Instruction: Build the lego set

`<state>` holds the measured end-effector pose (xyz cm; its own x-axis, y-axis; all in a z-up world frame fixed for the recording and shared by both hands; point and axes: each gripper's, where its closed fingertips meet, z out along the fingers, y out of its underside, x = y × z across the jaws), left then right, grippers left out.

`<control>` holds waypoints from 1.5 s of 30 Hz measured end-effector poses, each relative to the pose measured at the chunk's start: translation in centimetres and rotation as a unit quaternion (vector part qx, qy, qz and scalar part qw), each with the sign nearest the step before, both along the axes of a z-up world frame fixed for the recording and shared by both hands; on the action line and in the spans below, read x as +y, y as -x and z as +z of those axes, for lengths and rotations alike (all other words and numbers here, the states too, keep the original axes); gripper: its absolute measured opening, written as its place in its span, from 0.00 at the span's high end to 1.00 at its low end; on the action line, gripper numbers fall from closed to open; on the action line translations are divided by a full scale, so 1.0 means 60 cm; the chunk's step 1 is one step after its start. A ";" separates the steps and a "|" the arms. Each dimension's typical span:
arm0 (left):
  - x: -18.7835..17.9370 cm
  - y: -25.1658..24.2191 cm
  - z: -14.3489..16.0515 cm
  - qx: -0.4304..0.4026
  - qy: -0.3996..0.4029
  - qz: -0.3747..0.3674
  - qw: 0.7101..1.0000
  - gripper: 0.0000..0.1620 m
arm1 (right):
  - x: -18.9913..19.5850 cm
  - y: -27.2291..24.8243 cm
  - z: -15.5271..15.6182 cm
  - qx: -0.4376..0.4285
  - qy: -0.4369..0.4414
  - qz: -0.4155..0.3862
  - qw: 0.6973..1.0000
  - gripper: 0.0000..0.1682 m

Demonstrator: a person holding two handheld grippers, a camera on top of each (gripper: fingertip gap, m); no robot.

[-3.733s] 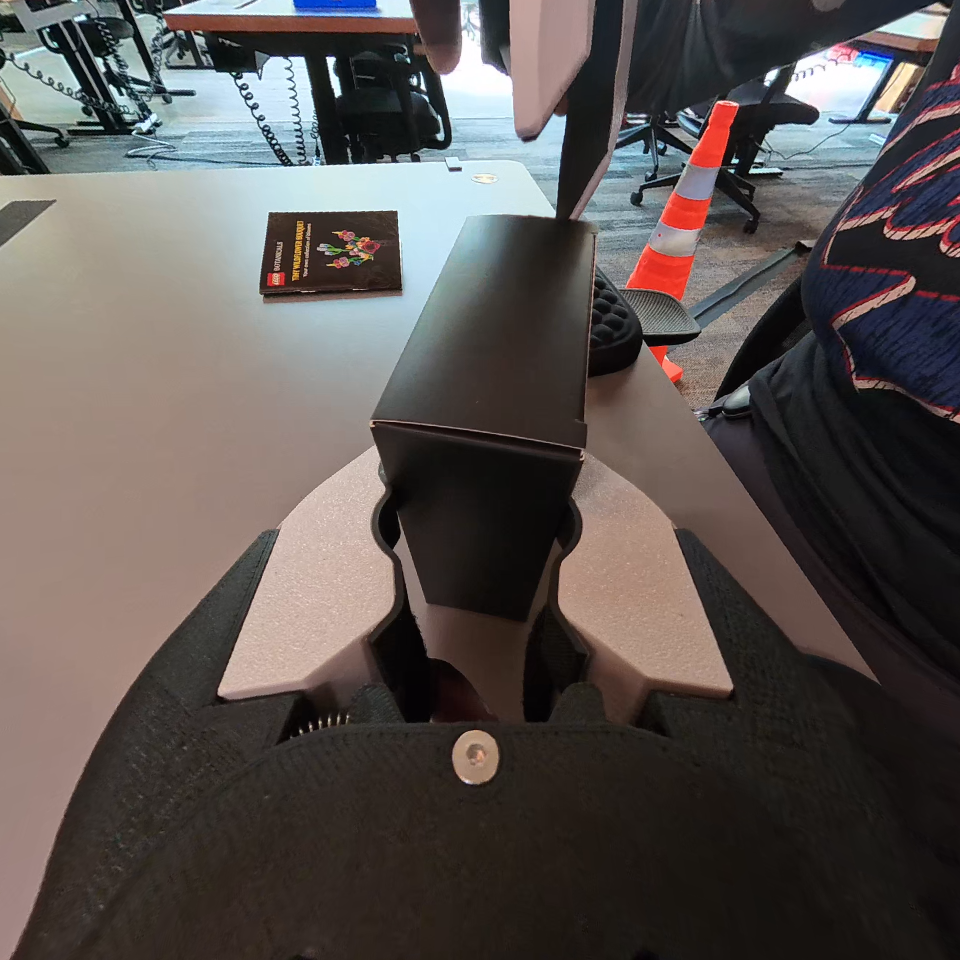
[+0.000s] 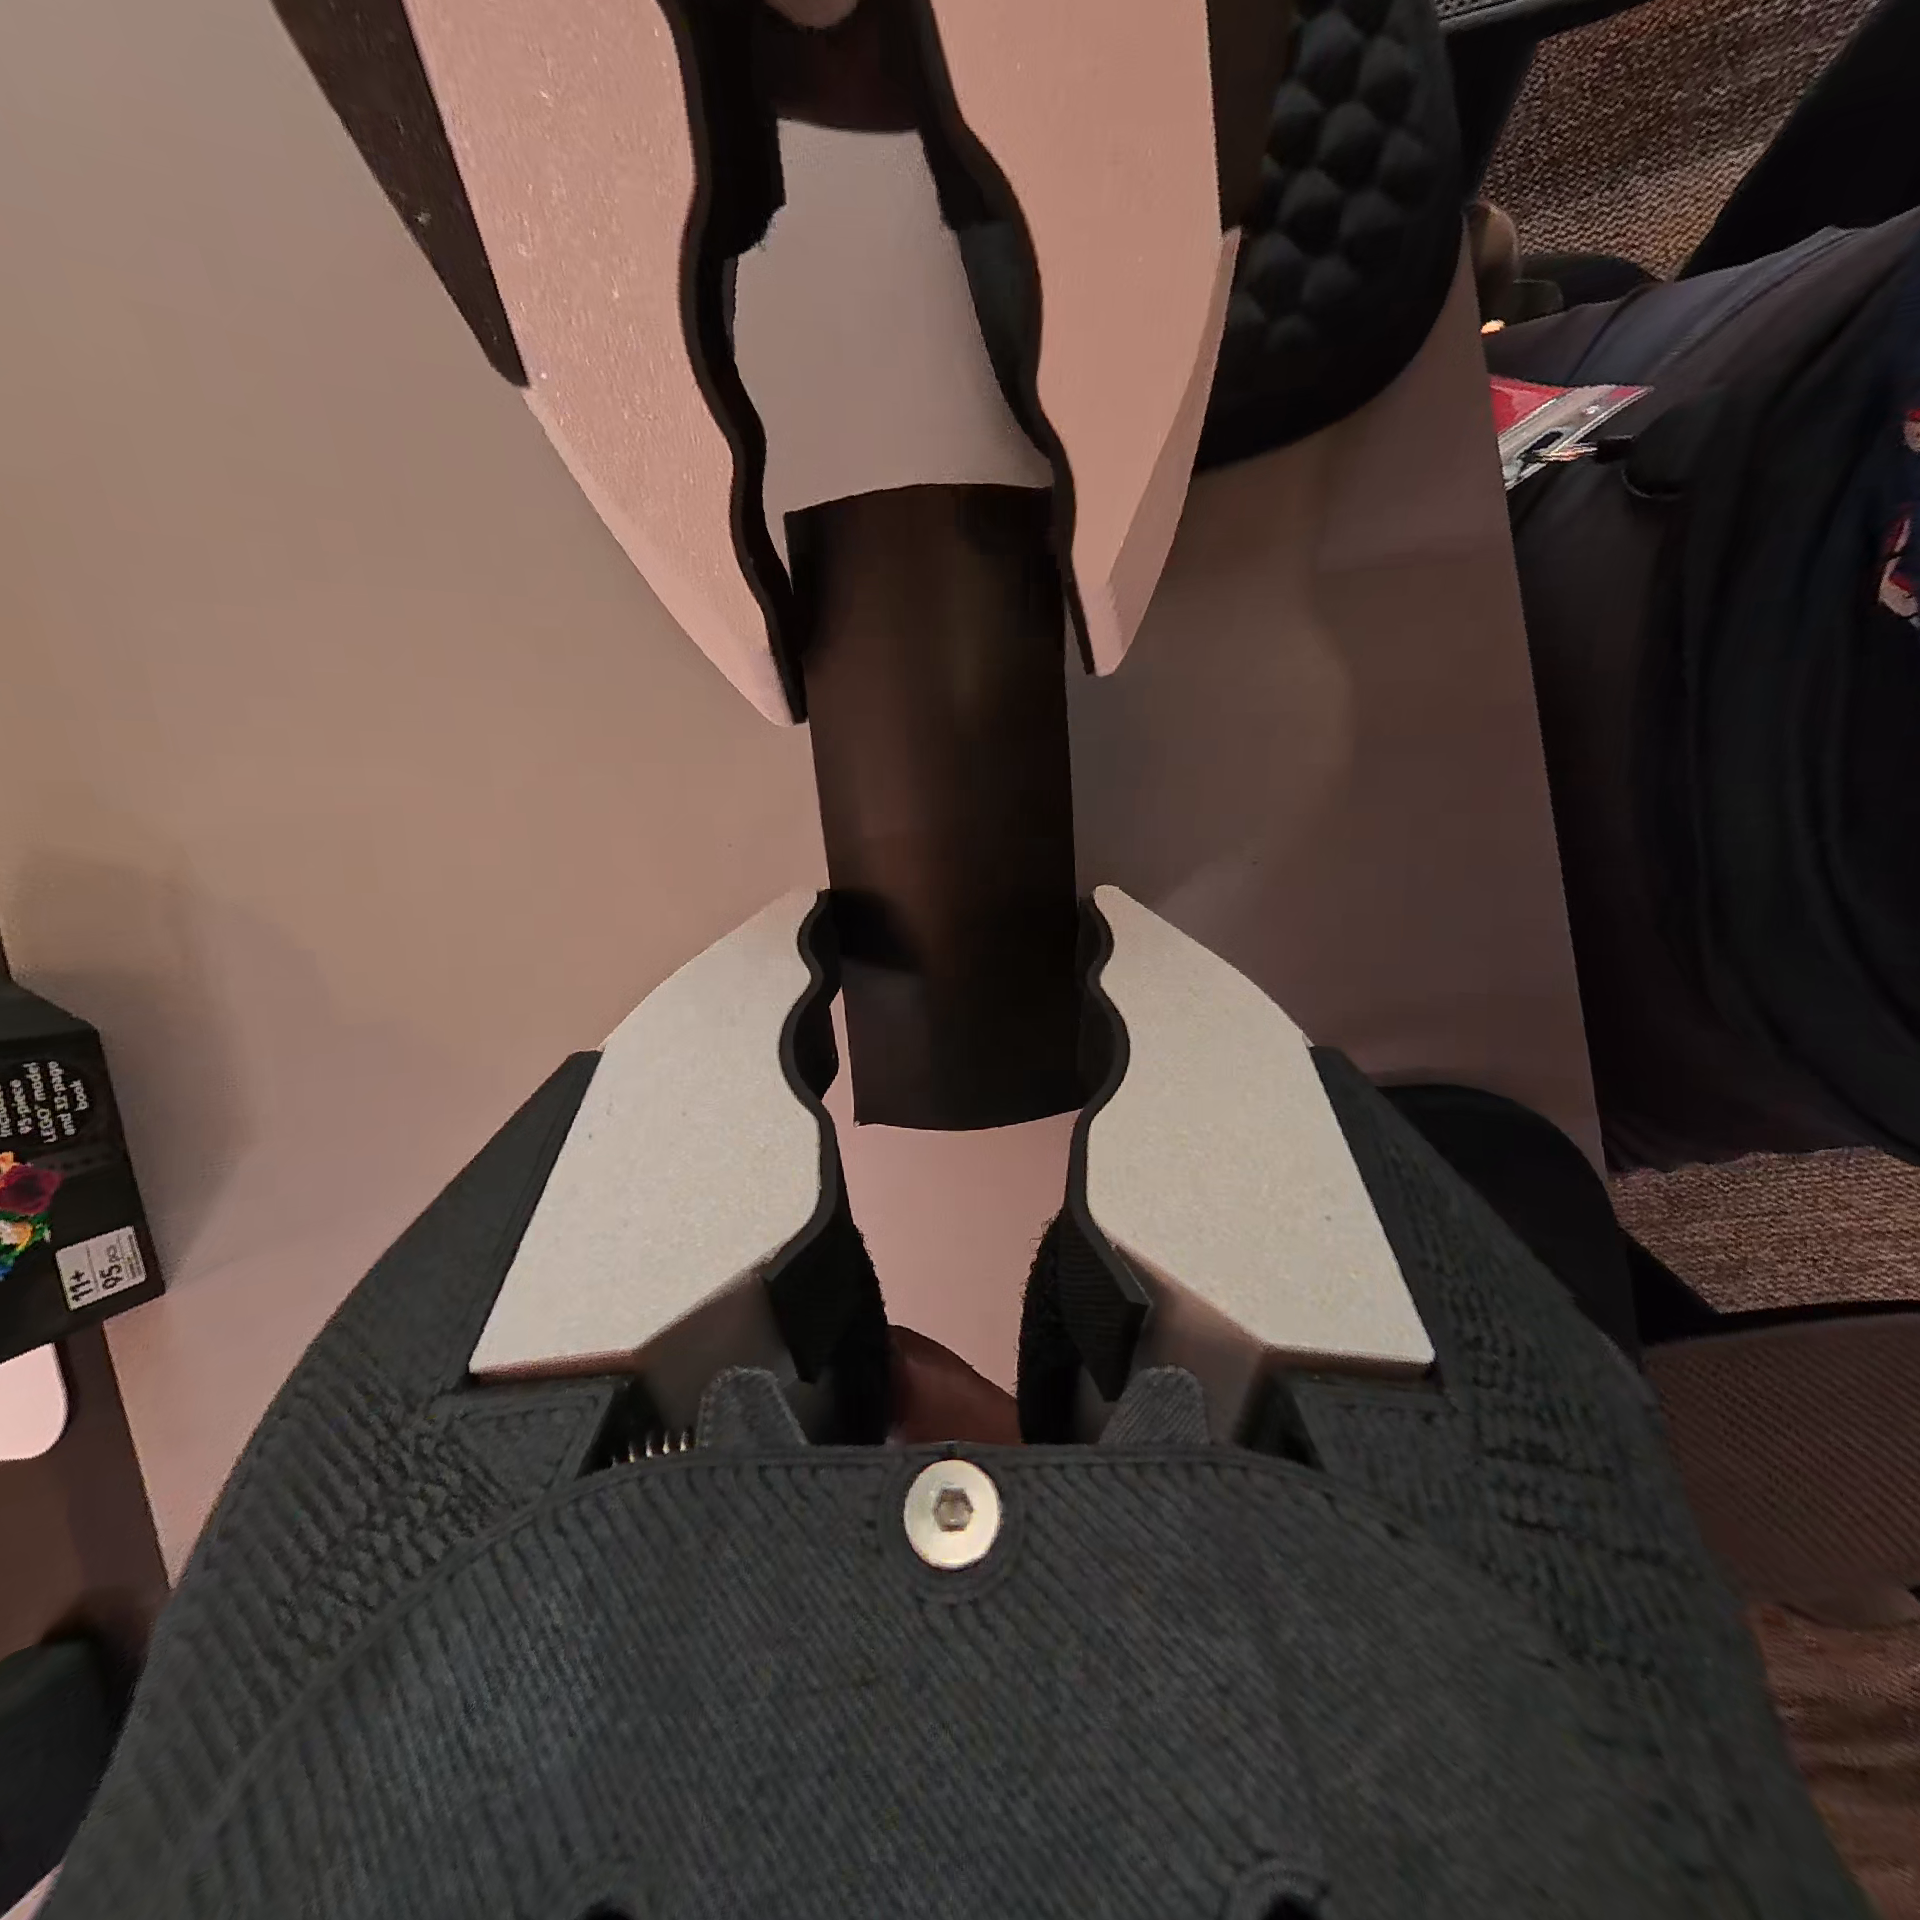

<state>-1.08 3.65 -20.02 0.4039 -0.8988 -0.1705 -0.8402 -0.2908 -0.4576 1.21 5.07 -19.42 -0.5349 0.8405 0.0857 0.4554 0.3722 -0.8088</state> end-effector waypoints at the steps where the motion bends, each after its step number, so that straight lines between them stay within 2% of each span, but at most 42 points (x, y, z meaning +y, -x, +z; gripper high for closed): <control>1: -0.001 -0.001 0.000 0.000 0.001 0.001 1.000 0.73 | -0.004 0.002 0.009 -0.001 0.018 -0.001 1.000 0.72; 3: 0.000 -0.002 -0.001 0.004 0.002 0.006 1.000 0.73 | -0.005 0.005 0.022 -0.005 0.032 -0.009 0.999 0.72; 6: 0.002 -0.002 -0.001 0.004 0.005 0.009 1.000 0.73 | 0.006 0.009 0.010 -0.021 -0.015 -0.024 0.999 0.71; 7: 0.003 -0.001 -0.001 0.001 0.006 0.011 1.000 0.73 | 0.002 0.009 0.011 -0.025 -0.008 -0.020 0.999 0.75; 12: 0.003 -0.003 -0.001 -0.009 0.000 0.008 1.000 0.72 | 0.004 0.010 0.011 -0.040 -0.019 -0.027 0.999 0.79; 14: -0.002 -0.007 -0.001 -0.012 -0.005 -0.004 1.000 0.71 | 0.020 0.019 0.027 -0.001 -0.036 -0.044 0.998 1.00; 16: -0.003 -0.010 -0.001 -0.013 -0.006 -0.002 1.000 0.71 | 0.024 0.015 0.021 -0.014 -0.044 -0.040 0.998 0.99; 17: -0.004 -0.009 -0.001 -0.010 -0.007 -0.003 1.000 0.72 | 0.019 0.014 0.024 -0.012 -0.033 -0.034 0.999 0.96; 19: -0.004 -0.010 -0.001 -0.007 -0.008 -0.003 1.000 0.72 | 0.014 0.009 0.023 -0.026 -0.030 -0.025 0.999 0.80; 20: -0.003 -0.009 -0.001 -0.007 -0.008 -0.002 1.000 0.72 | 0.013 0.004 0.019 -0.039 -0.035 -0.021 0.998 0.75; 25: -0.003 -0.009 -0.001 -0.009 -0.009 0.002 1.000 0.72 | 0.009 -0.008 0.007 -0.082 -0.037 -0.011 0.996 0.70; 28: -0.001 -0.008 -0.001 -0.012 -0.006 0.011 1.000 0.72 | 0.009 -0.011 -0.003 -0.106 -0.054 -0.010 0.993 0.64; 31: 0.000 -0.007 -0.001 -0.013 -0.005 0.013 1.000 0.72 | 0.007 -0.010 -0.009 -0.103 -0.071 -0.005 0.992 0.72; 37: 0.000 -0.008 -0.001 -0.014 -0.004 0.010 1.000 0.72 | 0.002 -0.008 0.006 -0.100 -0.025 -0.008 0.995 0.72; 45: 0.002 -0.006 -0.001 -0.019 -0.003 0.014 1.000 0.72 | 0.006 -0.006 -0.001 -0.103 -0.066 -0.008 0.992 0.73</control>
